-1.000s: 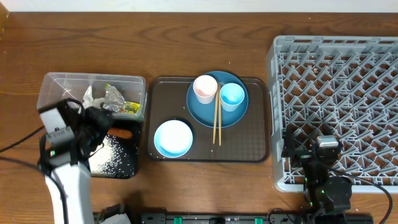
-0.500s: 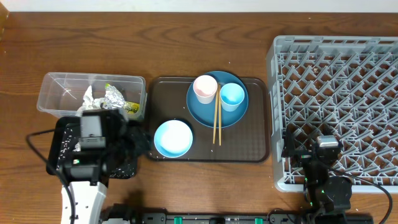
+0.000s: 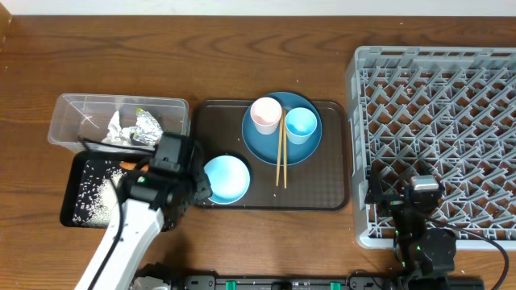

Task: Sort waste into correct bins and load items into the dishwasher rack
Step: 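Move left gripper to the light-blue bowl and grip its rim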

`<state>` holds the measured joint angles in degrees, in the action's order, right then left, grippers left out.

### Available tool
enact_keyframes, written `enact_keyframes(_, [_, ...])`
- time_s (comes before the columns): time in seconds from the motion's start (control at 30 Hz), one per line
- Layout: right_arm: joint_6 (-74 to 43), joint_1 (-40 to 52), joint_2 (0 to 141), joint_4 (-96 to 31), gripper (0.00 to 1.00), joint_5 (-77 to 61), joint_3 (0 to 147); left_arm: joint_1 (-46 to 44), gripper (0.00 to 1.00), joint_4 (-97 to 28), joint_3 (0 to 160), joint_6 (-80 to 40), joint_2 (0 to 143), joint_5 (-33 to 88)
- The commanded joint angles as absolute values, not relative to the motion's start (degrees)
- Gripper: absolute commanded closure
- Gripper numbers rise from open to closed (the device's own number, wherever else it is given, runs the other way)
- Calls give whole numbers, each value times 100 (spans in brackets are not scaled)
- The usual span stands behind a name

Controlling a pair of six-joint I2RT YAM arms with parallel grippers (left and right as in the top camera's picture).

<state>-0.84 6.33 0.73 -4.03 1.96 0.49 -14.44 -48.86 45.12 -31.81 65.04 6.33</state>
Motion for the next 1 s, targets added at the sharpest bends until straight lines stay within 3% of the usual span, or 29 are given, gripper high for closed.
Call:
enact_keyframes(0.0, [-121,587,71,-410,1,211,32,-1466,56,-4766,4506,-3312,6910,401])
enact_keyframes(0.73, [-121,587,71,-410,1,211,32,-1573,56,-4270,4497,-3328,8237,574])
enact_keyframes(0.83, [-121,587,71,-410,1,211,32,-1573,65,-4206,4447,-3328,8237,484])
enact_keyframes(0.97, [-121,587,71,-410,1,211,32,-1573,67,-3942,4272,-3328,8237,484])
